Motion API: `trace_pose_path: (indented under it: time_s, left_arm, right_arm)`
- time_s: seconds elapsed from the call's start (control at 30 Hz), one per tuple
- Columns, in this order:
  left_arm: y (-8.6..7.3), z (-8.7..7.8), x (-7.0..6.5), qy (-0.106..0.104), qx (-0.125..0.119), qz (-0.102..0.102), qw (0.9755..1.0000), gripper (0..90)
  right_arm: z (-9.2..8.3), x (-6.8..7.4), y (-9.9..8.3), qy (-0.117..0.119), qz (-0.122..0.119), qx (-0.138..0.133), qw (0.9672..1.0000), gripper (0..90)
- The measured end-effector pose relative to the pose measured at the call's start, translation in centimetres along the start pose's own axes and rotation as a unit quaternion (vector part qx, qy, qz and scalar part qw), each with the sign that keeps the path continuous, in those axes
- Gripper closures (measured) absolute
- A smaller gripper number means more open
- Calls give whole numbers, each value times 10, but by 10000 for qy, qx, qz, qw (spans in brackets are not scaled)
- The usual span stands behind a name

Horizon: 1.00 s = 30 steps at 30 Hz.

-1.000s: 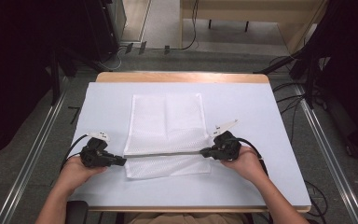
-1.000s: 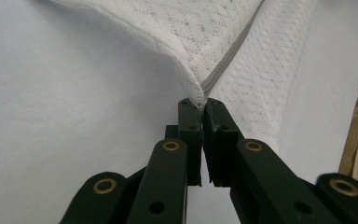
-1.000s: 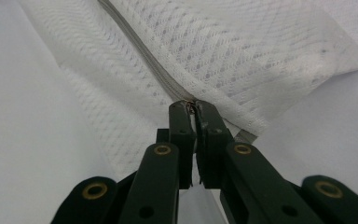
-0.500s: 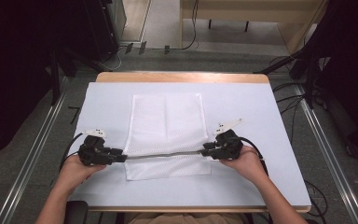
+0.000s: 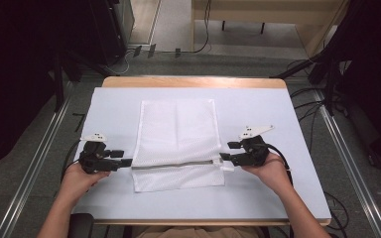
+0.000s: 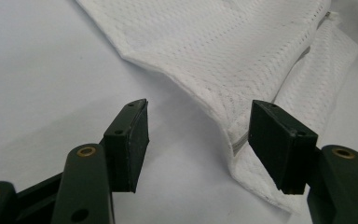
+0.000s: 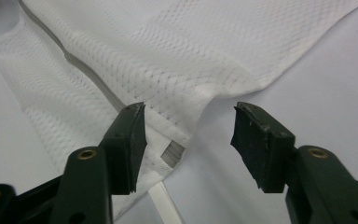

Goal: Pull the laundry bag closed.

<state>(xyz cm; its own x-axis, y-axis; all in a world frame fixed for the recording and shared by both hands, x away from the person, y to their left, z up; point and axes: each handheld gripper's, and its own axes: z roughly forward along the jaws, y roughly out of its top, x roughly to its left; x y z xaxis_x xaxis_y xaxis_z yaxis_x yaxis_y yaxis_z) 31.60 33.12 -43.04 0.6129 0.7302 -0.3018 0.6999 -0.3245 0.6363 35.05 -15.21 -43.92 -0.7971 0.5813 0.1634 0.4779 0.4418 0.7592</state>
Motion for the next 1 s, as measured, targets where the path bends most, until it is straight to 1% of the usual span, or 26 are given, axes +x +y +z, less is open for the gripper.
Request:
trace_pose_path:
  time_s: [0.03, 0.1, 0.17, 0.2, 0.27, 0.3, 0.37, 0.4, 0.47, 0.57, 0.63, 0.8, 0.9, 1.0]
  left_arm:
    - [0, 0, 1, 5, -8, -17, 10000, 379]
    - [-1, 0, 3, 86, 11, -55, 9999, 368]
    - [-1, -1, 4, 118, -45, -94, 9999, 363]
    - [-1, -3, 5, 160, -32, -109, 9998, 363]
    - [-2, -4, 6, 199, -81, -135, 9997, 360]
    - [-2, -4, 7, 224, -104, -154, 9996, 360]
    - [-2, -5, 8, 274, -105, -154, 9995, 358]
    - [-3, -5, 8, 294, -135, -186, 9993, 357]
    - [-3, -6, 9, 352, -135, -183, 9991, 352]
    - [-3, -6, 11, 449, -176, -229, 9986, 338]
    - [-4, -5, 12, 564, -192, -280, 9978, 325]
    - [-6, -4, 16, 820, -216, -415, 9955, 301]
    - [-7, -4, 17, 878, -206, -402, 9951, 293]
    - [-7, -3, 18, 905, -187, -396, 9949, 289]
  right_arm:
    - [-2, -1, 0, -47, 23, -35, 10000, 433]
    - [-5, -3, -2, -188, 14, -125, 9997, 402]
    - [-9, -5, -4, -299, 3, -191, 9994, 373]
    - [-10, -7, -5, -340, 5, -213, 9992, 360]
    - [-14, -13, -8, -446, 96, -252, 9986, 330]
    - [-14, -13, -8, -446, 96, -252, 9986, 330]
    - [-16, -17, -11, -517, 176, -267, 9981, 318]
    - [-17, -20, -13, -538, 208, -275, 9980, 311]
    - [-19, -24, -15, -604, 287, -267, 9974, 306]
    - [-18, -30, -18, -729, 336, -258, 9964, 282]
    - [-16, -33, -19, -734, 417, -191, 9962, 271]
    - [-9, -37, -23, -820, 368, -9, 9959, 252]
    - [-8, -39, -24, -860, 376, 44, 9956, 249]
    - [-7, -40, -24, -849, 409, 45, 9955, 248]
